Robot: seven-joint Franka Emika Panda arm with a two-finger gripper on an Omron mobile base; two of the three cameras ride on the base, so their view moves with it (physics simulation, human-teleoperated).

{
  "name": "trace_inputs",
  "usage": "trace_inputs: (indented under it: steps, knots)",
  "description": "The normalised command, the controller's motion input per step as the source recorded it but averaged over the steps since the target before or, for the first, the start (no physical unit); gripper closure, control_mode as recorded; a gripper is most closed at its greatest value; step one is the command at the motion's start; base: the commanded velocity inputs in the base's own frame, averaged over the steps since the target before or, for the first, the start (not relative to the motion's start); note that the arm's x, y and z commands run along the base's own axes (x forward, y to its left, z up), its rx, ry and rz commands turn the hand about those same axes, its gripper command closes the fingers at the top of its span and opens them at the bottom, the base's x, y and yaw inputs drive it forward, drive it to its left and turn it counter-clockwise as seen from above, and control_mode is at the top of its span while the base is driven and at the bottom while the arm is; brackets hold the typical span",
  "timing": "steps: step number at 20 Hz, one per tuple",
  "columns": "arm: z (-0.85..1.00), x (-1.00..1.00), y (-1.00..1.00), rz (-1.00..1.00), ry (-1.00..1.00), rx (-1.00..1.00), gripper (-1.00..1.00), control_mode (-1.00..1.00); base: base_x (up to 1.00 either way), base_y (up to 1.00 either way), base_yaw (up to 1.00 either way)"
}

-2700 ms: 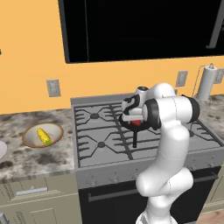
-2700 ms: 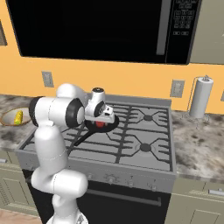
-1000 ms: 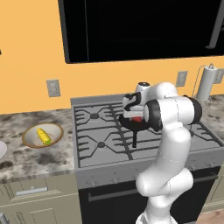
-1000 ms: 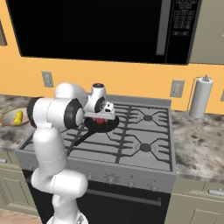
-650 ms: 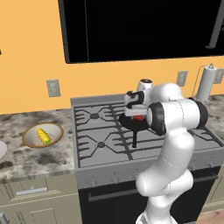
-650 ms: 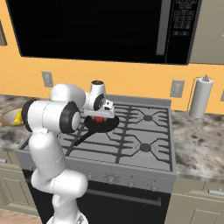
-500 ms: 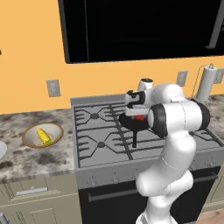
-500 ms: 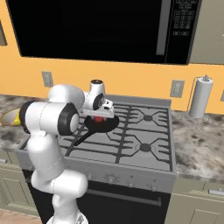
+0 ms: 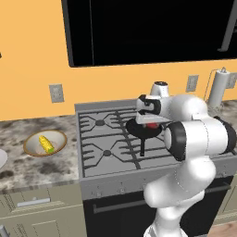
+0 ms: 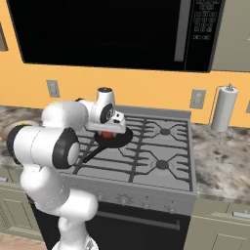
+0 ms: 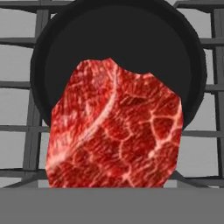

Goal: Place the steak on the plate and place the corn on the same plate.

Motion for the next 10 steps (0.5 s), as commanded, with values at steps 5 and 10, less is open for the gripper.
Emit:
trace_inputs:
  steps: [5, 10]
  knots:
    - [0.27, -0.77, -0.04, -0.01, 0.0, 0.0, 1.0, -1.0, 0.0, 0.0, 0.0]
    - [0.26, -0.68, 0.0, -0.02, 0.0, 0.0, 1.0, -1.0, 0.0, 0.0, 0.0]
